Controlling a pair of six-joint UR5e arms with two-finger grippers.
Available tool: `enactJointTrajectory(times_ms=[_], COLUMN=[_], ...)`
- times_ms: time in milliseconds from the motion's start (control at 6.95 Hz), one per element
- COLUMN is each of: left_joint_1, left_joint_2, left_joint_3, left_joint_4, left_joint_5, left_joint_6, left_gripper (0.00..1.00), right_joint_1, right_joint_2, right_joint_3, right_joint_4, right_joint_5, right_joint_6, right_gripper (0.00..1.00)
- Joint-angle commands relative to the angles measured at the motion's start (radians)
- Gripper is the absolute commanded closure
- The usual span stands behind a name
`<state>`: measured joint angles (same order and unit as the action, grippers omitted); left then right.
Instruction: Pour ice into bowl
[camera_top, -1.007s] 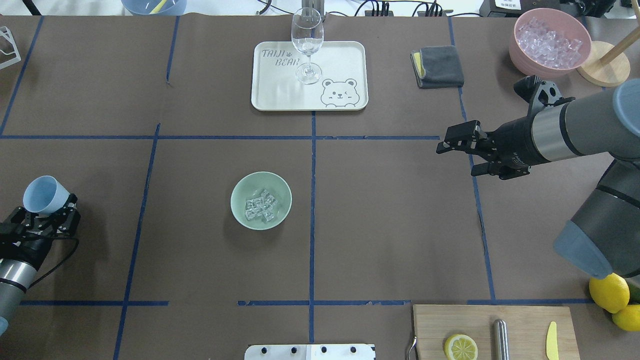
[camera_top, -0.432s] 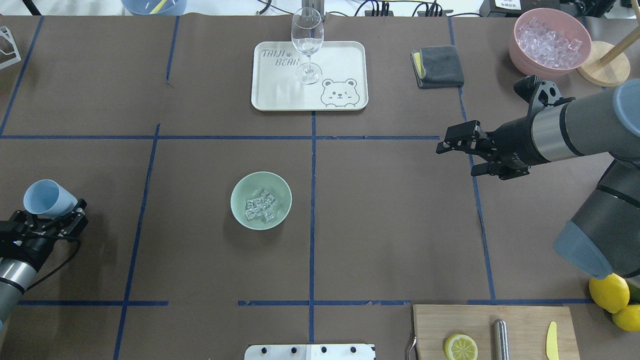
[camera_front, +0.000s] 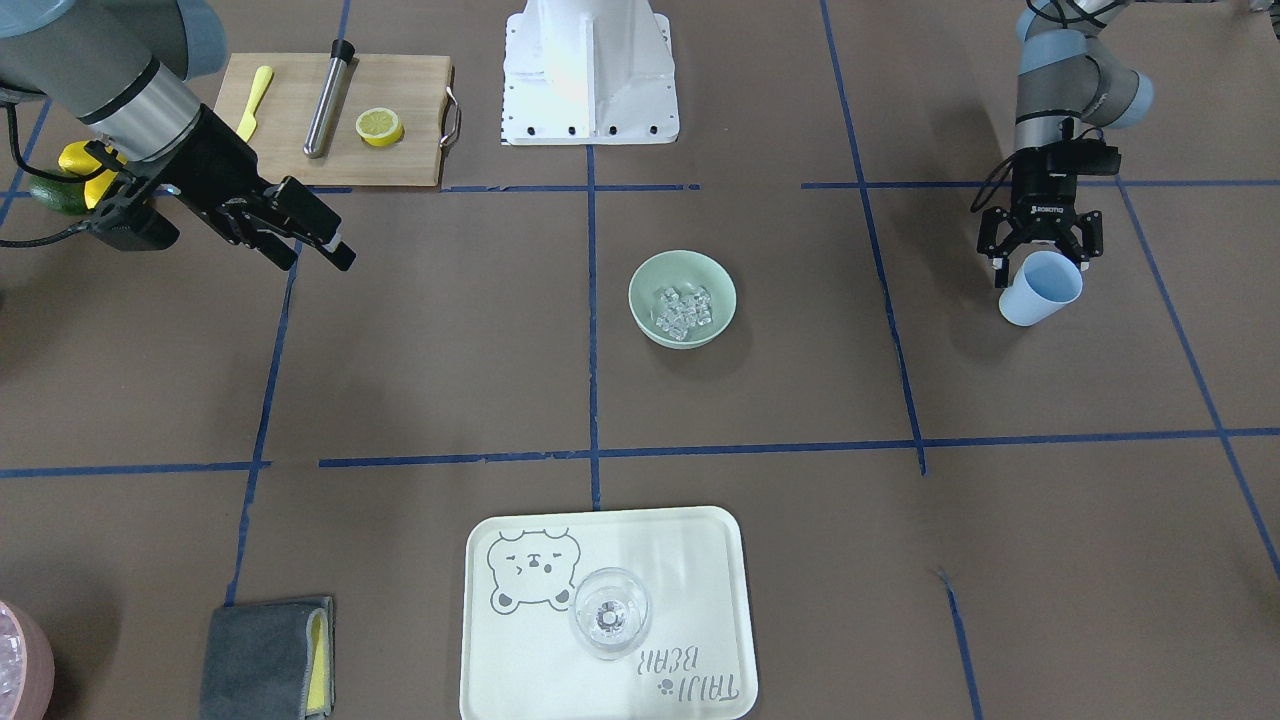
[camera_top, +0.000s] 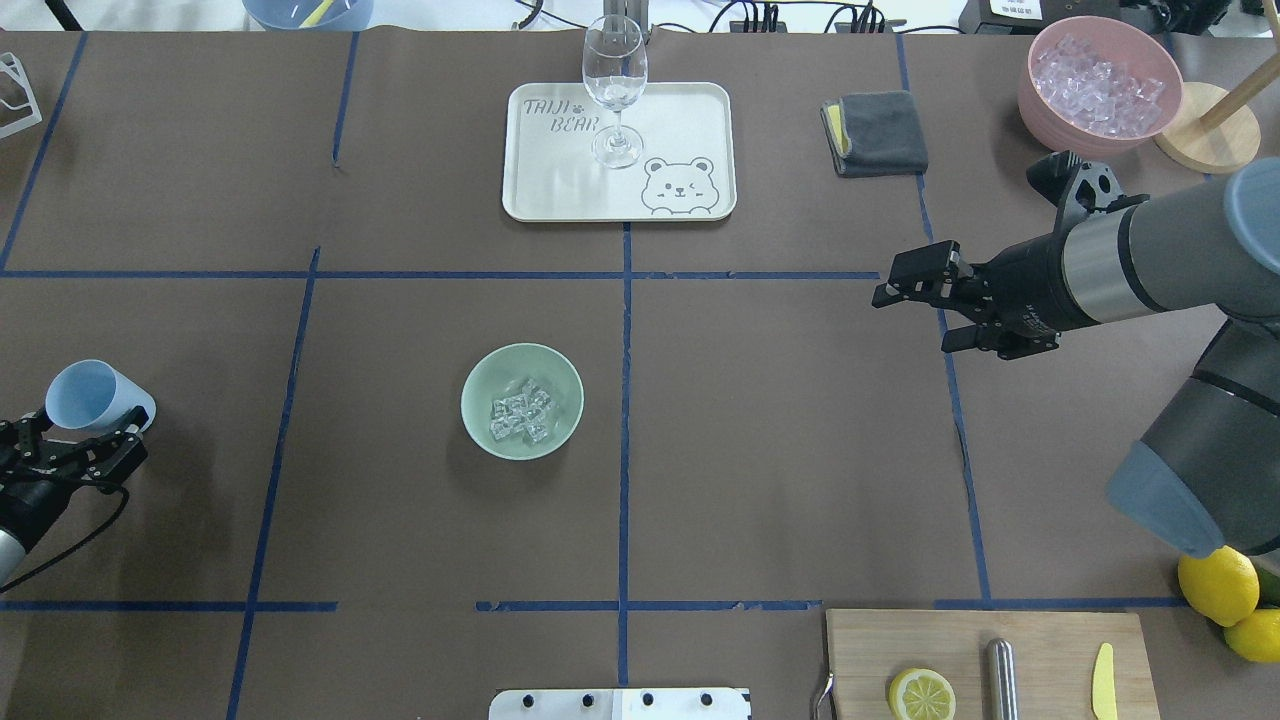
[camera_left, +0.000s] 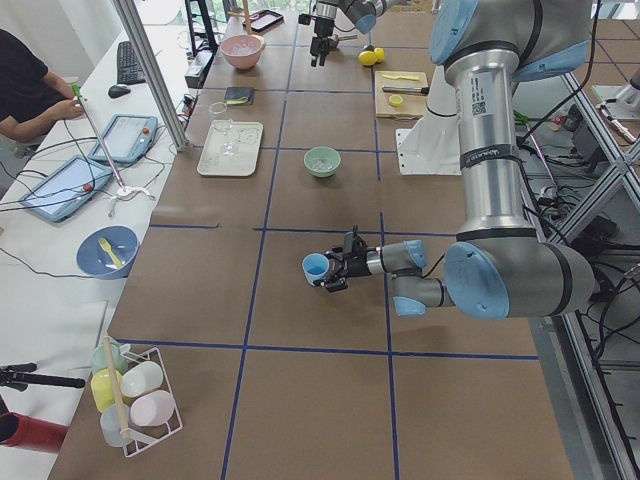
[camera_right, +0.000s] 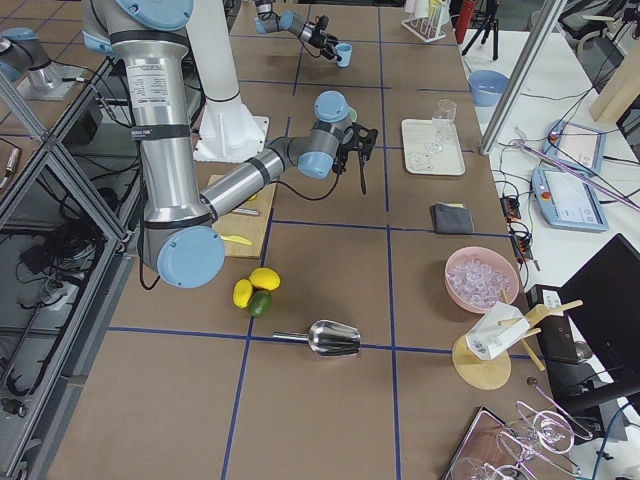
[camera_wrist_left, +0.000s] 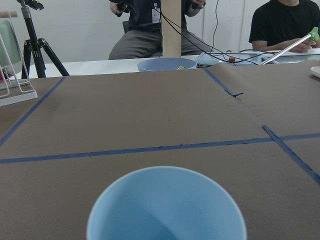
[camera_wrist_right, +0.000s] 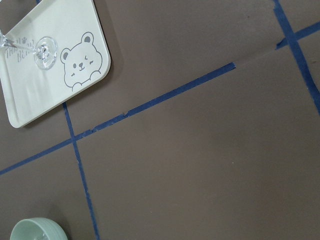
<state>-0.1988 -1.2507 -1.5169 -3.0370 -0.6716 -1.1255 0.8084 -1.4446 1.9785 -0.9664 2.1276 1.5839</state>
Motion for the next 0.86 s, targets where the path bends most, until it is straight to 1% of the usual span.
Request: enactJointTrajectory(times_ms=[0,144,288,432,576,720], left_joint_1=[-0.001,-0.002,-0.004,-0.019,-0.083,-0.19], left_joint_2=[0.123,0.181,0.209,0.235,0.266,0.266], left_joint_3=[-0.072,-0.125,-0.161,-0.178,-0.201,-0.194], left_joint_4=[0.0,0.001,0.003,0.001,0.001,0.001], left_joint_5=[-0.151,-0.286,-0.39,-0.484,-0.578,-0.653], left_joint_6=[0.021,0.021,0.032,0.099,0.174,0.267], left_gripper=[0.0,0.0,0.0,0.0,0.0,0.0], right_joint_1=[0.0,0.0,0.0,0.0,-0.006,-0.03], right_joint_2=[0.003,0.006,0.007,0.013,0.019,0.027], right_joint_3=[-0.004,-0.004,-0.004,-0.003,0.0,0.003], right_joint_4=[0.0,-0.002,0.0,-0.002,-0.003,-0.003], right_joint_5=[0.0,0.0,0.0,0.0,-0.009,-0.047], right_joint_6=[-0.001,-0.001,-0.001,0.002,0.007,0.008], right_gripper=[0.0,0.0,0.0,0.0,0.0,0.0])
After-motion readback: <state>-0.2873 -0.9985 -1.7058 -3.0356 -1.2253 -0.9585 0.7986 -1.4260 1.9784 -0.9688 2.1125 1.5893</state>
